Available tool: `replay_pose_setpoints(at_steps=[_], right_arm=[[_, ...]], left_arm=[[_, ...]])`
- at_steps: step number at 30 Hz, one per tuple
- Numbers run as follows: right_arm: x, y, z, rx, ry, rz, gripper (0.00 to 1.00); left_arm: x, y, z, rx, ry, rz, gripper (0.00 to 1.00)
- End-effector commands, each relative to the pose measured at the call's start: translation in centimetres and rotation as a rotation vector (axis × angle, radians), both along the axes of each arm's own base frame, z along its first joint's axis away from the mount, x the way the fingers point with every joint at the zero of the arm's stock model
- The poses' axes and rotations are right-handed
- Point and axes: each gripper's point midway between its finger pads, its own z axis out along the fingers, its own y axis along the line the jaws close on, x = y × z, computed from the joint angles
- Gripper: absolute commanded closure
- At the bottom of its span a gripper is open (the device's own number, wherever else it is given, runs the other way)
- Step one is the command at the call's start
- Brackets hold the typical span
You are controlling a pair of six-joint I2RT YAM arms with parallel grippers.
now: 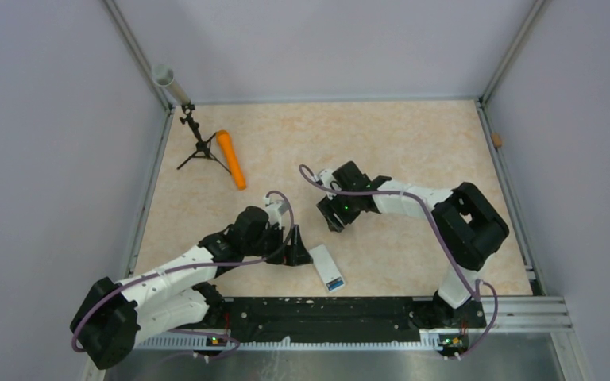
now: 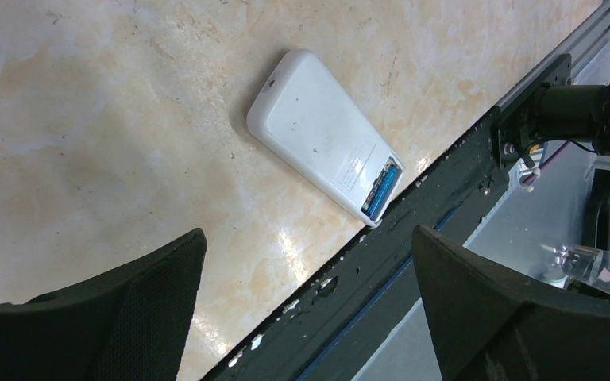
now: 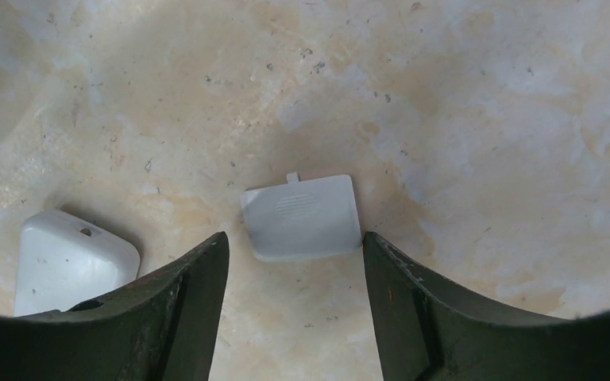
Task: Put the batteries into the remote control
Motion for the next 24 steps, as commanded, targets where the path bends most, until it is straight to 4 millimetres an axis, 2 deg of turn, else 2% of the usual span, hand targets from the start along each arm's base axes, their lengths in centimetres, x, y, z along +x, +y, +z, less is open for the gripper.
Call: replay_pose_setpoints(at_steps=[1,12,24], right_arm=[[-2.7,-0.9,-1.1,-0.047,0.06,0.002,0.38],[-3.2,-0.7,-1.4,-0.064,0.054,-0.023,0.41],[-3.8,-1.3,-2.7,-0.169,0.026,-0.016,0.41]], left_arm=[[0.5,-0.6,0.6,-0.037,-0.018,-0.004,0.01],[0.5,-0.8,0.7,-0.041,-0.014,-0.006,0.01],[0.5,-0.8,0.5,-0.04,-0.013,-0.008,0.01]])
